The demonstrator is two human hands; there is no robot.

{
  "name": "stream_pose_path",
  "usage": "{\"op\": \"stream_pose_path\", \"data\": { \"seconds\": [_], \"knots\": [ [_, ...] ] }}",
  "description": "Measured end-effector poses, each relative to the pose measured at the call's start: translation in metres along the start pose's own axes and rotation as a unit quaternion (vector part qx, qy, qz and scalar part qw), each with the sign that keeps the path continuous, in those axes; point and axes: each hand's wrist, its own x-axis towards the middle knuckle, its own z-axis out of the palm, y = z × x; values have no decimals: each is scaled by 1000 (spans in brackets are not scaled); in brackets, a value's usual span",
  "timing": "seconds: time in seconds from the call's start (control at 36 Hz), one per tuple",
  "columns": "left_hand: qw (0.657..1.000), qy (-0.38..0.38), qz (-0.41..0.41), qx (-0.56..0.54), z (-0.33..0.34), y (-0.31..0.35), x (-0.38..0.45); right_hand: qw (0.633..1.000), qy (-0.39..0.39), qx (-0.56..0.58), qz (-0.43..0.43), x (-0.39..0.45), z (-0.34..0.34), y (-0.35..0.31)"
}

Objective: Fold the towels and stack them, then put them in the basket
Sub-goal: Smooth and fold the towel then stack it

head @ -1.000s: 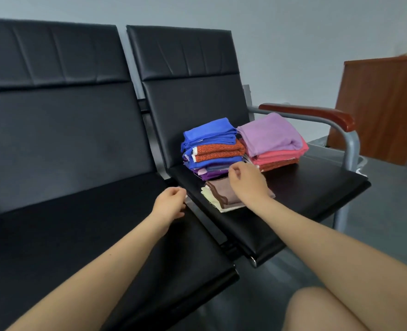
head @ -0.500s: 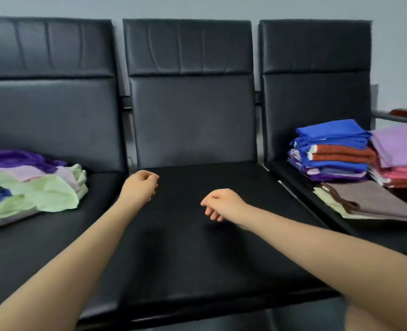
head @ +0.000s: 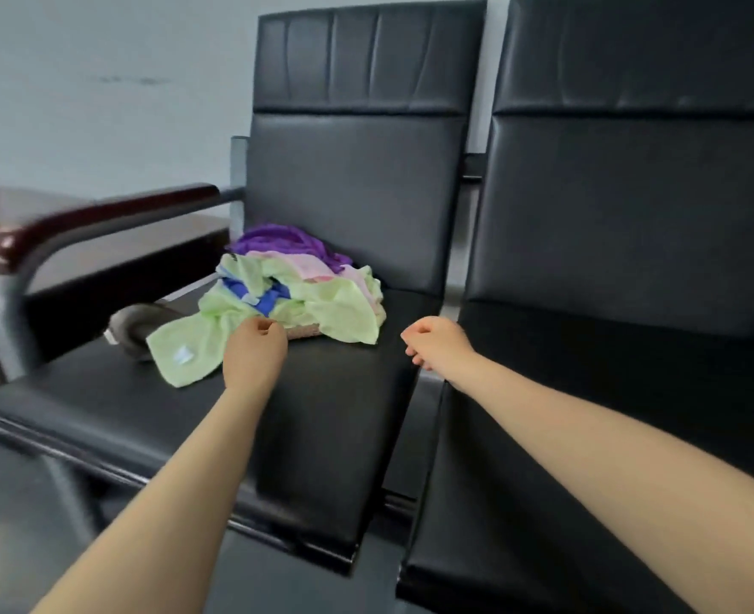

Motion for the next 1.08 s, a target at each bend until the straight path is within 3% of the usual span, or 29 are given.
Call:
{"op": "stream_pose_path", "data": {
  "seconds": [0.25,0.39,0.5,0.64,0.83,0.94,1.08],
  "knots": [
    [992,89,16,87,-43,-51,21,985,19,-121,-119,39,59,-52],
    [988,102,20,117,-48,-59,24,964,70,-224,-129,69,80,-61],
    [980,78,29,180,-41,-64,26,978,7,-188,-89,82,95,-45],
    [959,71,64,268,-34,-72,33,963,46,-190,-186,68,111,-35],
    [960,73,59,262,-33,-72,34,975,16,-47,-217,55,100,-71],
    [969,73,55,229,-38,-66,30,980,3,177,-85,43,69,-111],
    [985,78,51,148,-42,-62,21,904,-61,416,83,30,31,-140]
  ]
}}
